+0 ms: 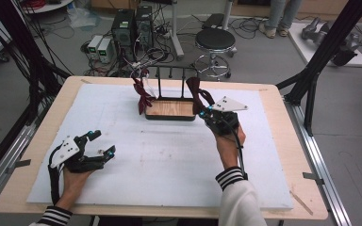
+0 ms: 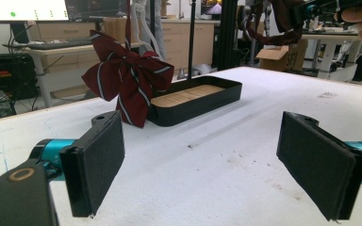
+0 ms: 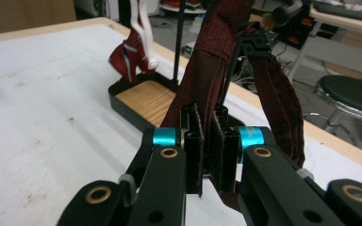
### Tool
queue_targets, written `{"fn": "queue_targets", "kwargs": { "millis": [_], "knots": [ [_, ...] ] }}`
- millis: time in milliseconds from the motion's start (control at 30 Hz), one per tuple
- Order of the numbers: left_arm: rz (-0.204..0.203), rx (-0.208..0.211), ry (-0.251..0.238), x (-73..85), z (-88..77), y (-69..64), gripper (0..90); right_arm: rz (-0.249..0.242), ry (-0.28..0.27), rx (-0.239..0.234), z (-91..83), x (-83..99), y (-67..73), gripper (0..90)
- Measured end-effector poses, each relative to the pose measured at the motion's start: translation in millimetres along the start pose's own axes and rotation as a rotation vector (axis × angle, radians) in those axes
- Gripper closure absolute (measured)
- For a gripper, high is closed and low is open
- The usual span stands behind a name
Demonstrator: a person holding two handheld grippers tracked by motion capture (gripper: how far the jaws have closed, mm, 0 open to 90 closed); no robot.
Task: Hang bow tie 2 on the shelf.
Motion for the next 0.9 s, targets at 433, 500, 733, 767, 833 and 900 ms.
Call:
{"fn": "queue_targets", "kwargs": {
  "millis": [433, 500, 733, 767, 833, 900],
  "knots": [
    [0.0, -0.001, -0.001, 0.0, 0.0, -0.2, 16.1, 0.023, -0.066, 0.031, -5.4, -22.0, -9.8, 85.3],
    [0.0, -0.001, -0.001, 0.0, -0.1, -0.2, 16.1, 0.024, -0.068, 0.032, -5.6, -23.6, -11.0, 85.3],
    [-0.001, -0.001, -0.003, 0.1, -0.2, -0.1, 16.1, 0.028, -0.081, 0.036, 0.4, -34.1, -17.9, 85.3],
    [0.001, -0.001, -0.003, 0.1, -0.2, -0.1, 16.1, 0.028, -0.081, 0.036, 1.4, -35.0, -18.7, 85.3],
    [0.002, -0.001, -0.003, 0.0, -0.3, -0.1, 16.1, 0.034, -0.081, 0.033, 3.7, -36.9, -20.5, 85.3],
    [0.001, -0.001, -0.003, 0.1, -0.4, -0.1, 16.1, 0.032, -0.084, 0.032, 5.7, -39.0, -22.6, 85.3]
  ]
}}
Point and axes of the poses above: each handheld gripper's, and its own axes: z roughly forward along the jaws, x roughly out of its underside, y roughly to its left, the point moved 2 cm from there along z, roughly forward along the jaws, and after that the axes turned 6 degrees about y, right-handed, at the moved point
